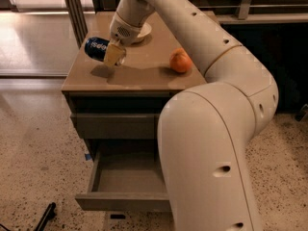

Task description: Place pepsi can into middle drawer

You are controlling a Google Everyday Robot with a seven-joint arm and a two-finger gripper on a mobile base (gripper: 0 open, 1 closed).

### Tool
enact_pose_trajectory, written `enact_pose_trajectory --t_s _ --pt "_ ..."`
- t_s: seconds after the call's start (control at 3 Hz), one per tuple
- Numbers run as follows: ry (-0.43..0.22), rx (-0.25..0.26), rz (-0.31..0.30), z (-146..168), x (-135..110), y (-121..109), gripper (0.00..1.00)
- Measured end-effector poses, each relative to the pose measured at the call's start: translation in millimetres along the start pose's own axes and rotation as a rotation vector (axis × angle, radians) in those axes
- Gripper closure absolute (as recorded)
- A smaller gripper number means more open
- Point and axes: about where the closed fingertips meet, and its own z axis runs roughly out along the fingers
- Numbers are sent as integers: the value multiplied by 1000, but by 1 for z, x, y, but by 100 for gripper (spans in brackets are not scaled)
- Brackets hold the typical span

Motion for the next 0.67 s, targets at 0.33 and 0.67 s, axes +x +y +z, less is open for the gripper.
enact_pose_trajectory --t_s 0.33,0.67 --pt "31 -121 -47 -14 26 24 100" --pt "8 -214 17 -24 56 49 100"
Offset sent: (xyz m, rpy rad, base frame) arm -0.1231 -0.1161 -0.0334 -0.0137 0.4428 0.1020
